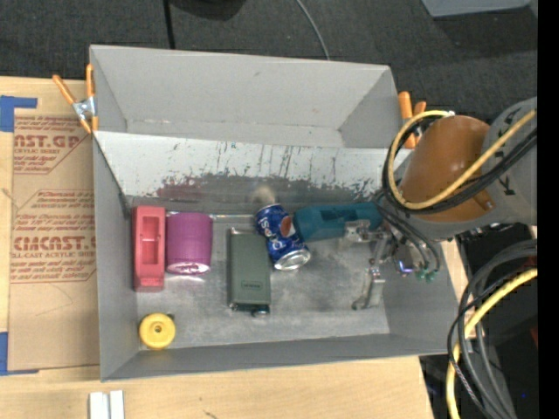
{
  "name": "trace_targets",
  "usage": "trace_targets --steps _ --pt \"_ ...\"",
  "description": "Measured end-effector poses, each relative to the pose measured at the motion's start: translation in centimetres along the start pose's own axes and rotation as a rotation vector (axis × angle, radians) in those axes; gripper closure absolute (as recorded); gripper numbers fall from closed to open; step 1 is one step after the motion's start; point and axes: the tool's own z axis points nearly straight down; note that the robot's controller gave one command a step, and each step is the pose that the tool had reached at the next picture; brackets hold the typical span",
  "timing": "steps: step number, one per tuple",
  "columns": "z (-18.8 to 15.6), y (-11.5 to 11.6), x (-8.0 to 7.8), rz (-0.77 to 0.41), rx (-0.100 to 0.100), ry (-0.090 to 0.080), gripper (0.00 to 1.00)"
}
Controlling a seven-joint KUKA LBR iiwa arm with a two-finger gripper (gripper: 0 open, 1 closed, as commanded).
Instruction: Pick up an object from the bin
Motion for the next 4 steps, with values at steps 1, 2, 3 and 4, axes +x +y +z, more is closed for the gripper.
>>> trace_targets --steps 1,2,3,4 --pt "-0.4 0.0 -0.2 -0.001 0.001 -0.007 0.0" --pt "5.0 4.7 -3.0 0.042 0.0 -0.006 0.0" --pt "5.2 6.7 -3.0 0.144 -0.001 0.01 0.0" --pt "3.3 7.4 -3.6 0.037 0.0 -0.007 0.0"
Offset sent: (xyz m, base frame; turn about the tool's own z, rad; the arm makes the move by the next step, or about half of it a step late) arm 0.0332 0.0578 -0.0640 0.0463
